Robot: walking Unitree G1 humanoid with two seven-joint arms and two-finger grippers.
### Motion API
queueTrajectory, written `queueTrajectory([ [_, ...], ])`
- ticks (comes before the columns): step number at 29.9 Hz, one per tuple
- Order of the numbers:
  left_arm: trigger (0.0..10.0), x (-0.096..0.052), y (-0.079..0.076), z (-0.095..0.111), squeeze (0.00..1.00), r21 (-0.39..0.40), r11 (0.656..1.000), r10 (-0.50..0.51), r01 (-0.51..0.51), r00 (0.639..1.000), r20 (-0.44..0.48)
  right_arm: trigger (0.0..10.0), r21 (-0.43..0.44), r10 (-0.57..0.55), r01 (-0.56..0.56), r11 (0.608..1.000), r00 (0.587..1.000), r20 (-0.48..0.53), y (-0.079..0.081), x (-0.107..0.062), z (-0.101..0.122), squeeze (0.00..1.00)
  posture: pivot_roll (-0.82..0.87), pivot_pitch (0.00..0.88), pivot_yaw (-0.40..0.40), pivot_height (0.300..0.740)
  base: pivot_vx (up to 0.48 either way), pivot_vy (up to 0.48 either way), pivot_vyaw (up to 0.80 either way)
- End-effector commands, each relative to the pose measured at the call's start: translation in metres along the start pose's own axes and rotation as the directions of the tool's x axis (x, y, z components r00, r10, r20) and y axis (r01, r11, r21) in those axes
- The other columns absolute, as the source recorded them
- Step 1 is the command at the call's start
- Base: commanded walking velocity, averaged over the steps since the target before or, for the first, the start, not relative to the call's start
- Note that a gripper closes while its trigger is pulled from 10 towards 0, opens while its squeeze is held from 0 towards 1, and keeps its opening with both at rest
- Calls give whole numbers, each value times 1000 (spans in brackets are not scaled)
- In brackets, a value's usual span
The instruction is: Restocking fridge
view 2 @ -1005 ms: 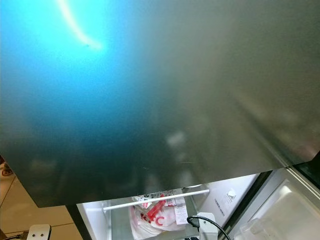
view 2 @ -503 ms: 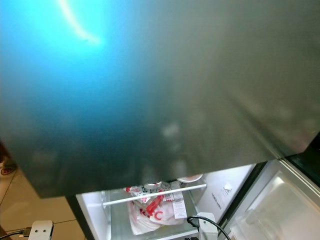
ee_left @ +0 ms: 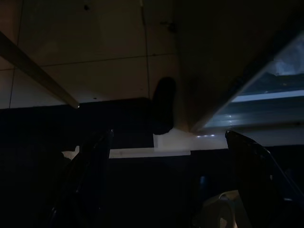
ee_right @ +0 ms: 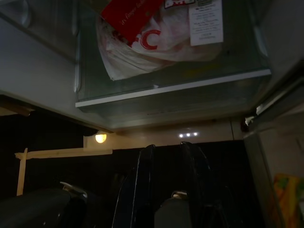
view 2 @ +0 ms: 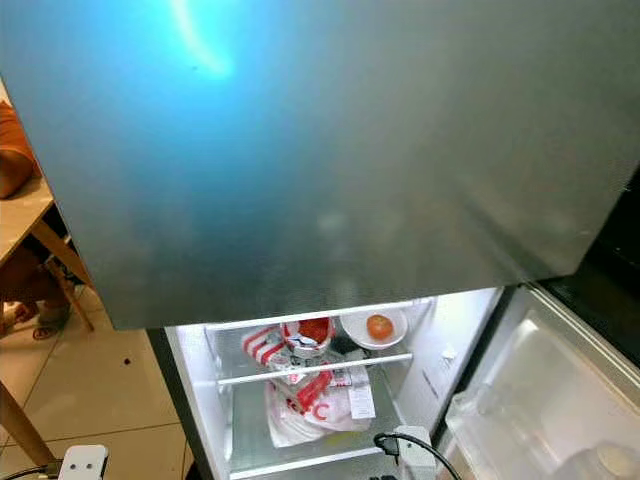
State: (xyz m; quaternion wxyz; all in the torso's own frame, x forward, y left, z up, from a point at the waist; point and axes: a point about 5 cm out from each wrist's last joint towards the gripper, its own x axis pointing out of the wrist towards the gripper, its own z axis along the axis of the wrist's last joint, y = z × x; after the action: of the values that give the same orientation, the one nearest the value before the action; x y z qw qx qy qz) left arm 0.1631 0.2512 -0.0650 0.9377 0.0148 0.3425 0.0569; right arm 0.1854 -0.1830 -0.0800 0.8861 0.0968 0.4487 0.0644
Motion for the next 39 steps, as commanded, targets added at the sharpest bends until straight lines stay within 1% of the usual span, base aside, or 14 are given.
queueTrajectory([
  [1, 10000, 0, -3, -4, 0, -3, 1000, -11, 11, 1000, -22, 10000, -9, 6, -6, 1000, 1000, 8, 1, 0, 2, 0, 65, 18, -49, 740, -330, 0, 0],
  [19, 10000, 1, -5, -4, 0, -2, 1000, -19, 19, 999, -30, 10000, -19, 4, -4, 1000, 1000, 6, 0, 0, 1, 0, 61, 15, -47, 740, -329, 0, 0],
  [39, 10000, 1, -2, -5, 0, -5, 1000, -15, 15, 999, -46, 10000, -29, 3, -3, 1000, 1000, 6, 0, 0, 3, 0, 59, 24, -50, 740, -328, 0, 0],
])
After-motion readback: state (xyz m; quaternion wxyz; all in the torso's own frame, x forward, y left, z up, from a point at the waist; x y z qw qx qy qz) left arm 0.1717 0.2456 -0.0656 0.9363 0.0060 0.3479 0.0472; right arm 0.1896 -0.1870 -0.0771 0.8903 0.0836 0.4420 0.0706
